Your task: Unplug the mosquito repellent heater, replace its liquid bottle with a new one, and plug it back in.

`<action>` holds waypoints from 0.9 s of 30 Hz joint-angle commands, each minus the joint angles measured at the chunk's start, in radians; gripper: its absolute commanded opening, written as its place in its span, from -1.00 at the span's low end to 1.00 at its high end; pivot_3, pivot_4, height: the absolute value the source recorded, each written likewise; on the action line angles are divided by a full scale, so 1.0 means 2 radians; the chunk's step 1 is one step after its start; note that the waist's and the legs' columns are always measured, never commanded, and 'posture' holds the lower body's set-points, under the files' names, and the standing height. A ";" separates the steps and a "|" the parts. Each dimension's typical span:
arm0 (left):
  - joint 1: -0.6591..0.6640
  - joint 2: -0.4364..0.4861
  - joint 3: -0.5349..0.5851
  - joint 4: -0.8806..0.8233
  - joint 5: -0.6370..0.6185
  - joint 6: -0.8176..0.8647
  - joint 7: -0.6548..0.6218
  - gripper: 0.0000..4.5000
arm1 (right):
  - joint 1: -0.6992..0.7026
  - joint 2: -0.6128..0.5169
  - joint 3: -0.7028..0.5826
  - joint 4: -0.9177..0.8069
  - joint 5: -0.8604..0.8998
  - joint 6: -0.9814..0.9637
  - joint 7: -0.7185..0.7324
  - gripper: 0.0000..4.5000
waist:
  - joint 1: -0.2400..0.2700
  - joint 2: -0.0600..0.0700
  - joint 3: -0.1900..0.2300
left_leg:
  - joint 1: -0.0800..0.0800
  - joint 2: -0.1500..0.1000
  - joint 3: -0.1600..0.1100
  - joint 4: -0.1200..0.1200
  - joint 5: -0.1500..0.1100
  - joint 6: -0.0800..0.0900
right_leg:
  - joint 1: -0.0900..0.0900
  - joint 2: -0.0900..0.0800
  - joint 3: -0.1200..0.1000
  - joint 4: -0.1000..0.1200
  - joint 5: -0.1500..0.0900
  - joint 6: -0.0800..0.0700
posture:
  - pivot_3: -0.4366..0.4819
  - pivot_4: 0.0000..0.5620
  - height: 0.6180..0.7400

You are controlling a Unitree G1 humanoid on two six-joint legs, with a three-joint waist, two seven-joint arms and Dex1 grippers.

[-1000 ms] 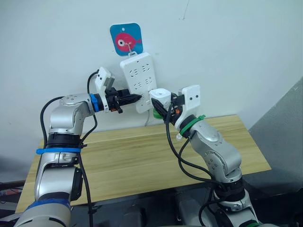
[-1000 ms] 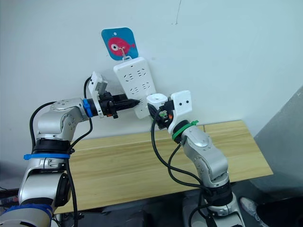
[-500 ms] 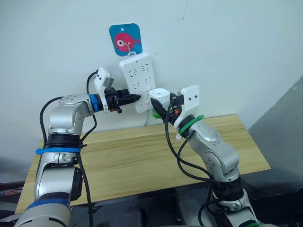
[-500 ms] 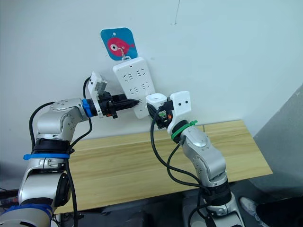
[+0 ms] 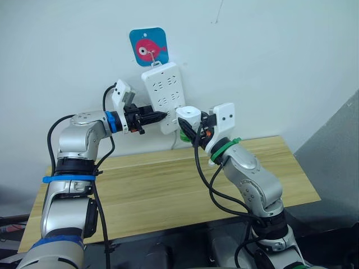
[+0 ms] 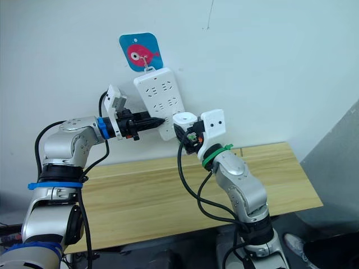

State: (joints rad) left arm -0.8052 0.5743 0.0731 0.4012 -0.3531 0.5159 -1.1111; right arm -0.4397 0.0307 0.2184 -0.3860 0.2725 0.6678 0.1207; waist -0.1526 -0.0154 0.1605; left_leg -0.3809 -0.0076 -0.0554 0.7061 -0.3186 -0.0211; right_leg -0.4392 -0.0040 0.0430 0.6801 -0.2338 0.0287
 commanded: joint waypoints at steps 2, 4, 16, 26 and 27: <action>-0.005 -0.002 -0.007 -0.006 -0.007 -0.002 -0.014 -0.42 | -0.003 0.015 0.009 -0.012 -0.002 -0.006 0.000 0.32 | 0.000 0.000 0.000 | 0.000 0.000 0.000 0.000 0.000 0.000 | 0.000 0.000 0.000 0.000 0.000 0.000 | -0.50 -0.52 1.00; -0.004 -0.002 -0.007 -0.008 -0.008 -0.001 -0.014 -0.42 | -0.005 0.019 0.007 -0.011 -0.003 -0.008 -0.001 0.32 | 0.000 0.000 0.000 | 0.000 0.000 0.000 0.000 0.000 0.000 | 0.000 0.000 0.000 0.000 0.000 0.000 | -0.50 -0.52 1.00; -0.001 -0.004 -0.008 -0.015 -0.012 0.007 -0.017 -0.42 | -0.029 0.033 -0.001 0.040 -0.007 -0.019 0.009 0.32 | -0.004 0.000 0.000 | 0.000 0.000 0.000 0.000 0.000 0.000 | 0.000 0.000 0.000 0.000 0.000 0.000 | -0.50 -0.52 1.00; 0.002 -0.006 -0.006 -0.023 -0.015 0.014 -0.016 -0.42 | -0.059 0.037 0.002 0.102 -0.018 -0.058 0.028 0.32 | -0.009 0.000 0.000 | 0.001 0.000 0.000 0.000 0.000 0.000 | 0.000 0.000 0.000 0.001 0.000 0.000 | -0.48 -0.52 1.00; 0.001 -0.006 -0.006 -0.023 -0.015 0.015 -0.015 -0.42 | -0.059 0.038 0.004 0.107 -0.020 -0.061 0.028 0.32 | -0.009 0.000 0.000 | 0.001 0.000 0.000 0.000 0.000 0.000 | 0.000 0.000 0.000 0.001 0.000 0.000 | -0.47 -0.52 1.00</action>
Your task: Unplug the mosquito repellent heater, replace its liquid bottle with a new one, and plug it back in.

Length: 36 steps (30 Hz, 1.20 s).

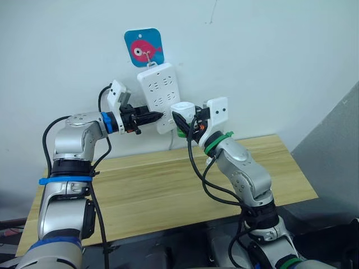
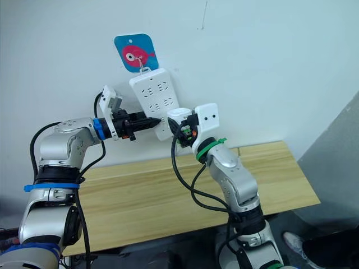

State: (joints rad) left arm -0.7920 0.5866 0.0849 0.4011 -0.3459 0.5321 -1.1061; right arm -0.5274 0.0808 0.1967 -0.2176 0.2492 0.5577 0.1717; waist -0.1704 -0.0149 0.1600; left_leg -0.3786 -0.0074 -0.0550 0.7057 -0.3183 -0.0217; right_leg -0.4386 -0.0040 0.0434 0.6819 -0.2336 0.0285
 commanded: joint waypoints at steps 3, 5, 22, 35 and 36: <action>-0.005 -0.013 -0.010 -0.024 -0.019 0.008 -0.016 -0.42 | -0.007 0.015 0.022 0.026 -0.013 -0.013 0.006 0.32 | 0.000 0.000 0.000 | 0.000 0.000 0.000 0.000 0.000 0.000 | 0.000 0.000 0.000 0.000 0.000 0.000 | -0.47 -0.52 1.00; -0.005 -0.012 -0.009 -0.025 -0.019 0.009 -0.015 -0.42 | 0.003 0.014 0.027 0.019 -0.014 -0.009 0.008 0.32 | 0.000 0.000 0.000 | 0.000 0.000 0.000 0.000 0.000 0.000 | 0.000 0.000 0.000 0.000 0.000 0.000 | -0.47 -0.52 1.00; -0.009 -0.014 -0.006 -0.021 -0.018 0.009 -0.012 -0.42 | 0.009 0.027 0.016 -0.017 0.008 0.094 0.012 0.32 | 0.001 0.000 0.000 | 0.000 0.000 0.000 0.000 0.000 0.000 | 0.000 0.000 0.000 0.000 0.000 0.000 | -0.48 -0.53 1.00; -0.008 -0.013 -0.008 -0.025 -0.018 0.014 -0.020 -0.42 | -0.041 0.027 -0.014 0.028 0.003 0.081 0.027 0.32 | -0.001 0.000 0.000 | 0.000 0.000 0.000 0.000 0.000 0.000 | 0.000 0.000 0.000 0.000 0.000 0.000 | -0.48 -0.53 1.00; -0.008 -0.013 -0.008 -0.025 -0.018 0.014 -0.020 -0.42 | -0.043 0.027 -0.014 0.030 0.002 0.080 0.029 0.32 | -0.001 0.000 0.000 | 0.000 0.000 0.000 0.000 0.000 0.000 | 0.000 0.000 0.000 0.000 0.000 0.000 | -0.48 -0.53 1.00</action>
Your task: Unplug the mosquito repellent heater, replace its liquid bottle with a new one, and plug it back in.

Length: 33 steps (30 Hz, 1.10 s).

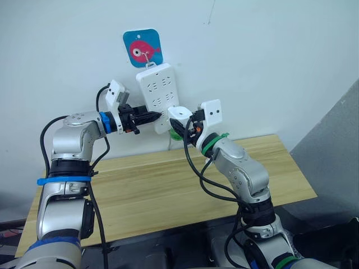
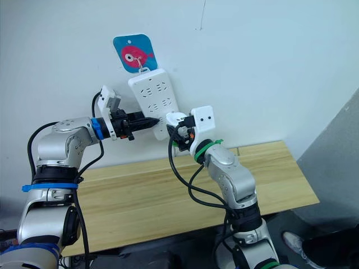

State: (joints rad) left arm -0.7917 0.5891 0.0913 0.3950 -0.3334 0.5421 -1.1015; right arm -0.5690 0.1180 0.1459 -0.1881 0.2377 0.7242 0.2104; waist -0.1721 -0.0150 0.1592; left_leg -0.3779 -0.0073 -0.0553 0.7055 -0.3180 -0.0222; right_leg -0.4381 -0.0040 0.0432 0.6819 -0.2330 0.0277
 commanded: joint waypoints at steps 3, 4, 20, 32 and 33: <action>-0.007 -0.015 -0.011 -0.025 -0.026 0.012 -0.023 -0.42 | -0.027 0.010 0.012 0.025 0.005 -0.010 0.014 0.32 | 0.000 0.000 0.000 | 0.000 0.000 0.000 0.000 0.000 0.000 | 0.000 0.000 0.000 0.000 0.000 0.000 | -0.47 -0.53 1.00; -0.007 -0.015 -0.011 -0.025 -0.026 0.012 -0.024 -0.42 | -0.030 0.010 0.013 0.030 0.003 -0.014 0.016 0.32 | 0.000 0.000 0.000 | 0.000 0.000 0.000 0.000 0.000 0.000 | 0.000 0.000 0.000 0.000 0.000 0.000 | -0.47 -0.53 1.00; -0.008 -0.010 -0.009 -0.011 -0.016 -0.002 -0.022 -0.42 | -0.013 -0.002 0.012 0.000 -0.004 -0.013 0.019 1.00 | 0.004 0.000 0.000 | -0.001 -0.001 -0.001 -0.002 0.000 -0.001 | -0.001 -0.001 -0.001 -0.001 0.001 -0.001 | -0.48 -0.54 1.00; -0.024 -0.003 -0.014 0.036 0.007 -0.061 -0.020 0.01 | 0.068 -0.108 0.026 -0.178 0.041 0.109 0.055 1.00 | 0.004 0.000 0.000 | -0.001 -0.001 -0.001 -0.004 0.000 -0.001 | -0.002 -0.002 -0.001 -0.002 0.000 -0.001 | -0.48 -0.54 1.00; -0.025 -0.002 -0.016 0.039 0.010 -0.067 -0.021 0.14 | 0.069 -0.114 0.026 -0.187 0.045 0.115 0.056 1.00 | 0.003 0.000 0.000 | -0.001 -0.001 -0.001 -0.004 0.000 -0.001 | -0.002 -0.002 -0.001 -0.002 0.000 -0.001 | -0.48 -0.54 1.00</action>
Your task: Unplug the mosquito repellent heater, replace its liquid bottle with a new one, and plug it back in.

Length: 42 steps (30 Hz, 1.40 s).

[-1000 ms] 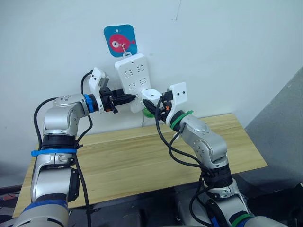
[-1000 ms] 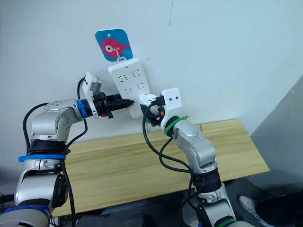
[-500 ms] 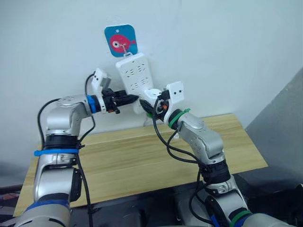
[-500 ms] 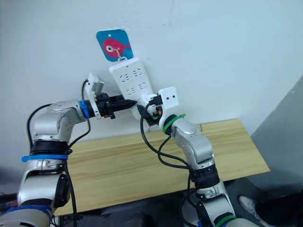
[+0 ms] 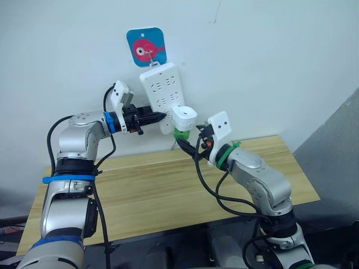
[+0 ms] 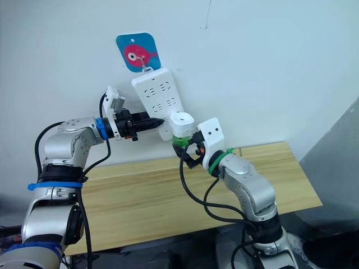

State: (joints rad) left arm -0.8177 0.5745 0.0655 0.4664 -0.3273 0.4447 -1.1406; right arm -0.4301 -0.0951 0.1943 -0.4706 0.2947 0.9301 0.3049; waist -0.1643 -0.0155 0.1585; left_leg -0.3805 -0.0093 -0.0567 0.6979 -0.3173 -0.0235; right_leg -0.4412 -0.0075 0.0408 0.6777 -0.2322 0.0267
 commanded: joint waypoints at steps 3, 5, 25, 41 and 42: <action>-0.009 0.009 -0.005 0.015 0.018 -0.044 0.001 0.47 | 0.001 -0.019 0.003 -0.061 0.023 0.021 0.013 1.00 | -0.001 0.000 0.000 | 0.000 0.000 0.000 0.000 0.000 0.000 | 0.000 0.000 0.000 0.000 0.000 0.000 | -0.49 -0.55 1.00; -0.007 0.012 -0.006 0.021 0.021 -0.052 0.000 0.74 | 0.002 -0.026 0.004 -0.066 0.026 0.021 0.016 1.00 | -0.001 0.000 0.000 | 0.000 0.000 0.000 0.000 0.000 0.000 | 0.000 0.000 0.000 0.000 0.000 0.000 | -0.48 -0.55 1.00; 0.211 0.154 0.069 -0.209 -0.033 0.007 -0.024 1.00 | 0.002 -0.082 0.051 -0.070 0.012 -0.061 0.058 0.58 | 0.002 0.000 0.000 | 0.000 0.001 0.000 0.000 0.000 0.000 | 0.000 0.001 0.000 0.000 0.000 0.000 | -0.29 -0.53 1.00; 0.388 0.103 0.098 -0.491 -0.142 0.068 0.063 1.00 | -0.033 -0.028 0.077 0.068 -0.069 -0.171 0.026 -0.98 | 0.032 0.000 0.000 | 0.001 0.001 0.002 0.000 0.000 0.000 | 0.000 0.001 0.001 0.000 0.000 0.000 | -0.26 -0.55 1.00; 0.390 0.098 0.097 -0.495 -0.142 0.068 0.072 1.00 | -0.035 -0.025 0.076 0.074 -0.073 -0.174 0.024 -0.98 | 0.032 0.000 0.000 | 0.001 0.001 0.002 0.000 0.000 0.000 | 0.000 0.001 0.001 0.000 0.000 0.000 | -0.26 -0.55 1.00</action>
State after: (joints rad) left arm -0.0374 0.7733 0.2428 -0.4852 -0.5953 0.5919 -1.0296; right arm -0.4733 -0.1618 0.3560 -0.3125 0.1642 0.6168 0.3636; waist -0.1003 -0.0164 0.1582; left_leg -0.3778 -0.0067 -0.0534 0.6976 -0.3171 -0.0239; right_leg -0.4408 -0.0054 0.0424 0.6788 -0.2325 0.0266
